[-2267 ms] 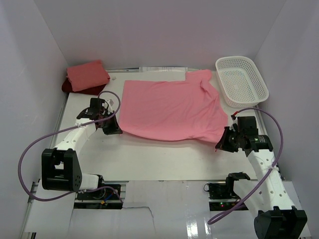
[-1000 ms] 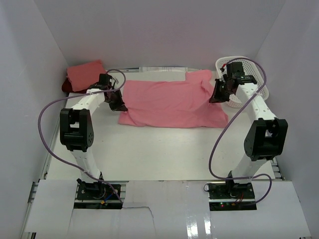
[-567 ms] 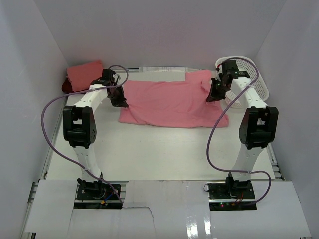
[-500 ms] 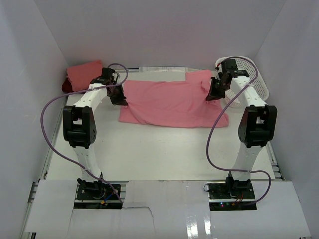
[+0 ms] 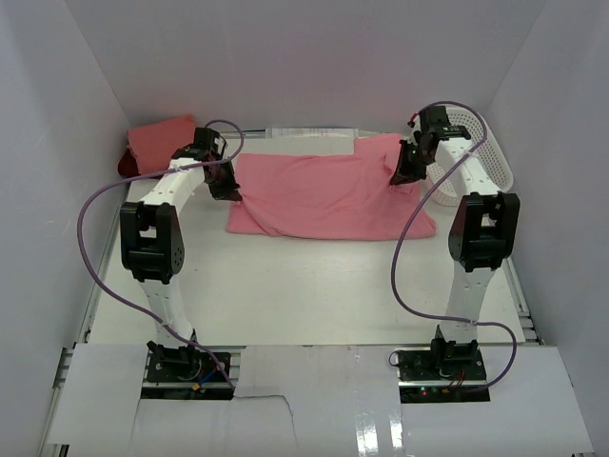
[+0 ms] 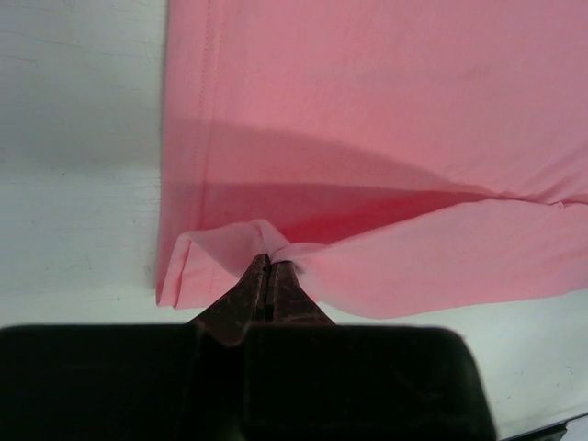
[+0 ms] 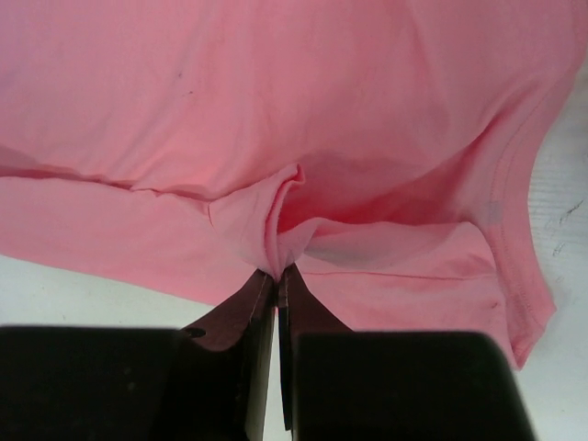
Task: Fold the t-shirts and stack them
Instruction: Fold the flattened tshirt in 1/3 of the way
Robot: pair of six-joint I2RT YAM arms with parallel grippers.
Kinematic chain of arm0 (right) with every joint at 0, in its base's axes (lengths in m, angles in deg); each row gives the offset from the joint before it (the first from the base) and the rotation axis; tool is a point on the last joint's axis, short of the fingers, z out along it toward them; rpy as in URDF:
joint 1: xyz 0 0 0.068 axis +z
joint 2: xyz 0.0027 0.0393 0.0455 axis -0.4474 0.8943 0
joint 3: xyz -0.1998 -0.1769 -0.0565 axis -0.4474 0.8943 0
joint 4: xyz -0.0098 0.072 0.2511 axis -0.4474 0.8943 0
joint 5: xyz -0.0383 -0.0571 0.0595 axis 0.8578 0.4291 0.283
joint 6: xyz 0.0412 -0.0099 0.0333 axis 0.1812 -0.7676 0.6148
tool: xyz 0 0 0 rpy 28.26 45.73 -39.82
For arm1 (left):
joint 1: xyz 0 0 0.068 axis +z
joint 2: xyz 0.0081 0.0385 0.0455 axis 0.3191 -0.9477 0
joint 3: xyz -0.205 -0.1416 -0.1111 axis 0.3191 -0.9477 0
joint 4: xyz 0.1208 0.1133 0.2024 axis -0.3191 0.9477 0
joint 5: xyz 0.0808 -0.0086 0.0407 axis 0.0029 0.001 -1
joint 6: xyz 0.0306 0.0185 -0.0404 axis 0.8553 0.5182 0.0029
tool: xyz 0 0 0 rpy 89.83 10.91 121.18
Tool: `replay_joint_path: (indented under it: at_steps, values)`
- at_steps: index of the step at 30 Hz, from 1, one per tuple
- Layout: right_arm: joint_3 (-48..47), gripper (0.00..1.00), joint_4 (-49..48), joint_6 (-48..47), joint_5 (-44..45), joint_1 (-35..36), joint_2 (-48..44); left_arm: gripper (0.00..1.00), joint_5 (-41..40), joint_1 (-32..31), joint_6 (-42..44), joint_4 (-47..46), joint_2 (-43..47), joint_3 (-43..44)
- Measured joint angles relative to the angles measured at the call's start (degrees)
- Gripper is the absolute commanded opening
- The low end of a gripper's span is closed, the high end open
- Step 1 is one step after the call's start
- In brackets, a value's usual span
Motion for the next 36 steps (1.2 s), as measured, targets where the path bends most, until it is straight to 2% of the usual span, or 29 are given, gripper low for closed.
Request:
replay_joint_path:
  at_steps: [2,5,7,8,9,10,11,12,13,19,23,25,27,29,36]
  values:
    - [-2.3,0.10,0.9,0.0,-0.2,0.0,2.2,0.00,-0.5,0.0,0.0,0.0,-0.1,0.0]
    - [-8.8,0.22,2.0,0.1,-0.4,0.1,7.2,0.00,-0.9,0.0,-0.2,0.1,-1.4,0.6]
    - [-12.7,0.38,2.1,0.4,-0.3,0.3,10.4,0.00,-1.2,0.0,-0.7,0.0,-3.3,1.7]
    - [-14.1,0.49,2.2,0.6,0.1,0.3,11.3,0.01,-1.4,0.0,-0.9,0.1,-4.2,2.2]
    - [-15.1,0.71,2.2,0.9,0.7,0.3,11.9,0.33,-2.0,0.0,-1.4,0.3,-4.8,2.6]
    - [-15.6,0.81,2.1,1.1,1.5,0.4,12.0,0.50,-2.3,0.0,-1.3,0.3,-5.6,3.4]
    - [-15.6,0.86,1.9,0.8,2.5,0.4,11.7,0.70,-2.9,0.0,-1.8,0.3,-6.1,4.0]
    - [-15.1,0.87,1.4,0.8,3.7,0.5,11.0,0.83,-3.5,0.0,-1.8,0.3,-6.3,4.7]
    - [-13.7,0.87,0.2,0.7,4.9,0.7,9.6,0.87,-4.0,0.0,-1.9,0.1,-6.4,5.1]
    - [9.2,0.77,-4.5,0.3,12.1,2.5,-9.9,0.90,-5.2,-0.1,-2.7,-0.8,-2.8,2.4]
    - [17.9,0.66,-4.3,0.1,15.5,5.5,-17.9,0.90,-6.2,-2.6,-2.2,-0.6,2.9,-1.7]
    - [19.8,0.49,-4.6,-0.4,17.1,7.0,-18.0,0.90,-6.2,-5.2,-2.2,-0.9,5.2,-2.9]
    - [21.2,0.23,-4.5,-0.4,18.3,7.7,-16.5,0.89,-5.7,-7.3,-2.4,-1.7,6.7,-4.0]
    - [21.7,0.09,-4.2,-0.8,19.3,7.7,-14.4,0.87,-4.4,-9.0,-2.8,-2.3,7.0,-5.0]
    - [21.0,0.08,-4.0,-0.5,22.3,7.4,-6.1,0.82,-3.7,-8.5,-5.6,-5.8,6.2,-11.6]
